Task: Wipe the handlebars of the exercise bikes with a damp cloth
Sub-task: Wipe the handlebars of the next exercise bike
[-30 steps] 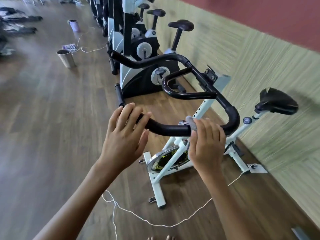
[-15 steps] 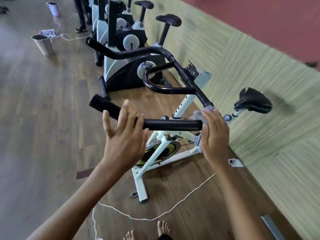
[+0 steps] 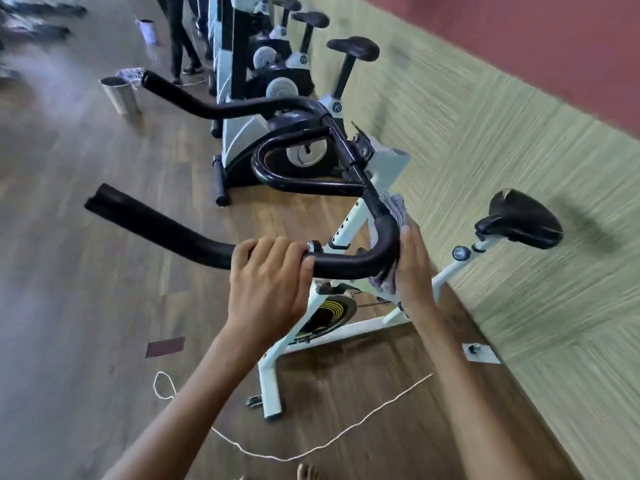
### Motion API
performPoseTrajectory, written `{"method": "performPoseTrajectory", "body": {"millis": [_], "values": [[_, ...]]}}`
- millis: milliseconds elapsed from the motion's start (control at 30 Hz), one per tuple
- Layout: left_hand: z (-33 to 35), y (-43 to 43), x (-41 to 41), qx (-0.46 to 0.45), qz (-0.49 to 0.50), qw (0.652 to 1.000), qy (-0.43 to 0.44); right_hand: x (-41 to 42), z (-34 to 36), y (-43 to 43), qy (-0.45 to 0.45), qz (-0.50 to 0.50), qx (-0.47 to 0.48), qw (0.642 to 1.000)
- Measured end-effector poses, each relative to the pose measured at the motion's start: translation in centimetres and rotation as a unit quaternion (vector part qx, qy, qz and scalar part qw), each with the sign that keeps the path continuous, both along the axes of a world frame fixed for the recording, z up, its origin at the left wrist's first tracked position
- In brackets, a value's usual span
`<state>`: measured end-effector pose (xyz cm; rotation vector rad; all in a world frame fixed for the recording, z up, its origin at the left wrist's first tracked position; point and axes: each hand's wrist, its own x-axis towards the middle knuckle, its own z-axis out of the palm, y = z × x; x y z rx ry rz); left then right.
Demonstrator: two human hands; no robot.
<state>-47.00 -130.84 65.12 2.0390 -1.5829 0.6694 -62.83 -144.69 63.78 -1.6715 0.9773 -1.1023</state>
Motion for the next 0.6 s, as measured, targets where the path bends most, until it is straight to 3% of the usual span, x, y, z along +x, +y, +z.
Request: {"method": "performPoseTrajectory", "body": {"millis": [100,267,500,600], "values": [[-0.3,-0.5,-0.3,-0.029,0.02,0.999,0.006,0.5,-1.0,3.1,-0.084,-0.029,0.021,0.996],[-0.8,-0.7,-0.1,-0.049,0.018,0.998,-0.018,0.8,-1.7,3.4,-0.104,-0.087,-0.084,0.987],[-1.0,-0.8,0.1,-0.066,0.013,0.997,-0.022,0.3,-3.5,1.6,0.019,-0.039,-0.33,0.943],[-1.2,-0.8,0.1,-0.074,0.015,0.997,-0.023,-0.1,-2.3,0.4,0.06,0.014,-0.35,0.935]]}}
